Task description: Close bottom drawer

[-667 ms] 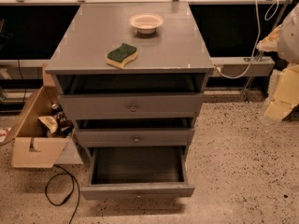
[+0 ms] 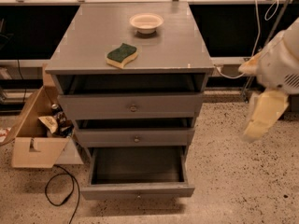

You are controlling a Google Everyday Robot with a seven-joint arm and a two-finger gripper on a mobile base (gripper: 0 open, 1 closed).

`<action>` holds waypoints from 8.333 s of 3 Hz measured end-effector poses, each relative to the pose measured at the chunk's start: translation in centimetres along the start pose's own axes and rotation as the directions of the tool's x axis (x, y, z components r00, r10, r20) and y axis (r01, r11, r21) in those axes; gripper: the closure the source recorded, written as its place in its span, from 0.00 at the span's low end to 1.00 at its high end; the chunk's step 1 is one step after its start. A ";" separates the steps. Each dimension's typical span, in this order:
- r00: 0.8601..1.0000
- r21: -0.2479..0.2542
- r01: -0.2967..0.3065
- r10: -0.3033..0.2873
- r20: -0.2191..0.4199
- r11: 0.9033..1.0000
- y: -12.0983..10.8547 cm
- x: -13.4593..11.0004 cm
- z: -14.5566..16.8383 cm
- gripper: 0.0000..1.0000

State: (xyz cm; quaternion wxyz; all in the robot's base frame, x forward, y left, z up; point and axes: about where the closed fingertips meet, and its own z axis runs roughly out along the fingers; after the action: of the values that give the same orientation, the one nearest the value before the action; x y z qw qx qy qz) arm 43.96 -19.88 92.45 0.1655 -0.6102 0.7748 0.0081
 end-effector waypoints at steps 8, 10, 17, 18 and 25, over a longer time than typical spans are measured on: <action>0.946 -0.284 -0.084 0.166 0.279 0.955 10.7 -2.7 42.6 0.00; 0.957 -0.292 0.015 0.070 0.280 0.956 10.5 0.4 53.0 0.00; 0.944 -0.259 0.188 -0.102 0.313 0.947 11.4 8.3 75.1 1.00; 0.920 -0.170 0.201 -0.127 0.371 0.965 10.0 8.4 77.4 1.00; 0.884 -0.066 0.057 -0.019 0.468 0.996 4.2 7.3 78.6 1.00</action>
Offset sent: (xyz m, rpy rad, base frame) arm -0.0250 0.1520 -0.2464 0.3833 0.2414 0.1127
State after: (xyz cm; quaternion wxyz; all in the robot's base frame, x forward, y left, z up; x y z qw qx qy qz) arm 57.91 -8.82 15.44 0.3231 -0.6113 0.6992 0.1816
